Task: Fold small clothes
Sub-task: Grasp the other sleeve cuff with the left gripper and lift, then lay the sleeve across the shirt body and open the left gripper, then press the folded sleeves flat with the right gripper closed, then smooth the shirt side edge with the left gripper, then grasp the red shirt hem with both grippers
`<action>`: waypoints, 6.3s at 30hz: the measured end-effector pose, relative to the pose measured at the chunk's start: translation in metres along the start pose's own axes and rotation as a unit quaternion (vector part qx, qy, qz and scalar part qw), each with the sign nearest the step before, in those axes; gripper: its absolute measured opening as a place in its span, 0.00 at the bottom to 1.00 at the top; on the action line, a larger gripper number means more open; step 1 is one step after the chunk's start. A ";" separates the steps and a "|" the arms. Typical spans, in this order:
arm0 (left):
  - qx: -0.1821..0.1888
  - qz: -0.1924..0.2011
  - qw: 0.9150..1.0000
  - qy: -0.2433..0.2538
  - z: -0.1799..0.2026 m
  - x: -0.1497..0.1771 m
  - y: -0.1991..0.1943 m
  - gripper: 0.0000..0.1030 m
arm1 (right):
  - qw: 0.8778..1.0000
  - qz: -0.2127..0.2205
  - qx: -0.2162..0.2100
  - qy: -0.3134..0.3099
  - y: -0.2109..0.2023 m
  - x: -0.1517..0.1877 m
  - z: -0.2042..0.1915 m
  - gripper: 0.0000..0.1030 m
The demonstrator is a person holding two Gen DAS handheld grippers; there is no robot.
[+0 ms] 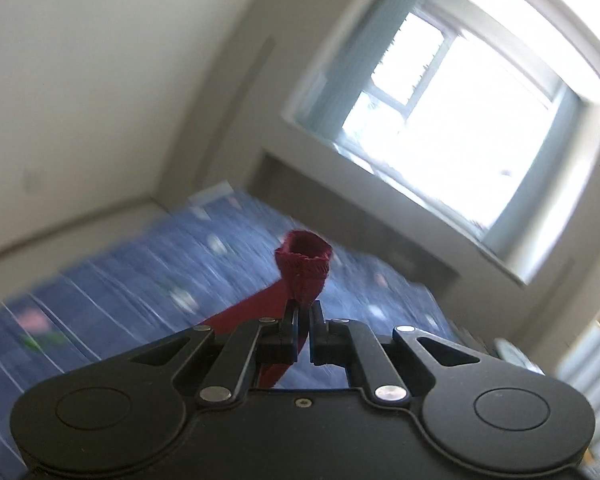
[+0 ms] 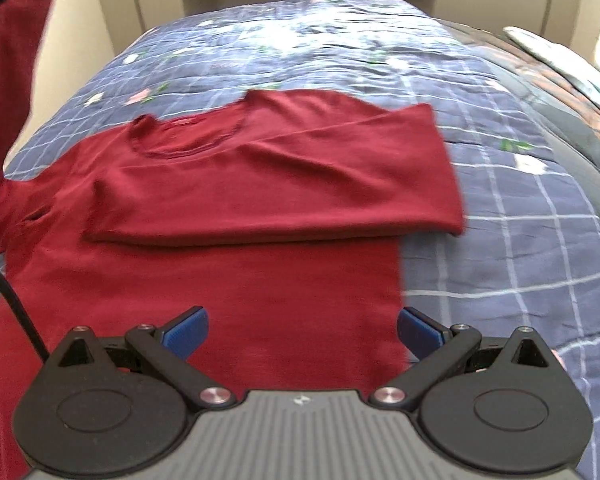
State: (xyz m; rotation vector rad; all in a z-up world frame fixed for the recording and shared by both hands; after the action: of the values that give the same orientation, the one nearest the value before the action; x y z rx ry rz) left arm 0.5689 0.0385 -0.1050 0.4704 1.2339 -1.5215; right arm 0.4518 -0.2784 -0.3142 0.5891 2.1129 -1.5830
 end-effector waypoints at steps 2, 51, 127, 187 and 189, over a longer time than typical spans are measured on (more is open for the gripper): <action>0.017 -0.032 0.999 0.006 0.021 0.026 0.011 0.04 | 1.000 0.001 0.007 0.007 -0.004 0.002 0.011 1.00; -0.214 -0.241 0.935 0.145 -0.135 0.175 0.030 0.97 | 0.997 0.040 -0.067 0.003 0.042 -0.064 -0.014 0.76; -0.253 -0.251 0.920 0.166 -0.200 0.158 0.048 0.99 | 0.992 -0.003 0.105 -0.075 0.030 -0.019 -0.021 1.00; -0.051 -0.231 0.859 0.454 -0.103 0.361 -0.220 0.99 | 0.960 -0.002 -0.104 -0.261 -0.132 0.137 -0.032 0.10; -0.055 -0.221 0.857 0.462 -0.102 0.361 -0.217 0.99 | 0.964 0.007 -0.116 -0.239 -0.134 0.122 -0.030 0.09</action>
State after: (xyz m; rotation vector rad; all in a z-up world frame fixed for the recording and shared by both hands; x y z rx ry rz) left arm 0.2190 -0.0685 -0.3377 0.9546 2.2892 -1.6244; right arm 0.2733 -0.2750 -0.2717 0.1210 1.8766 -1.2822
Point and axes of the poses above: each gripper's, at about its wrist camera, not at the fingertips, and y roughly the way its jaws point, z to its right, x to its underside, the point moved 6 cm from there along y, roughly the way its jaws point, and after that the axes turned 14 degrees about -x, right-handed, at the moved point
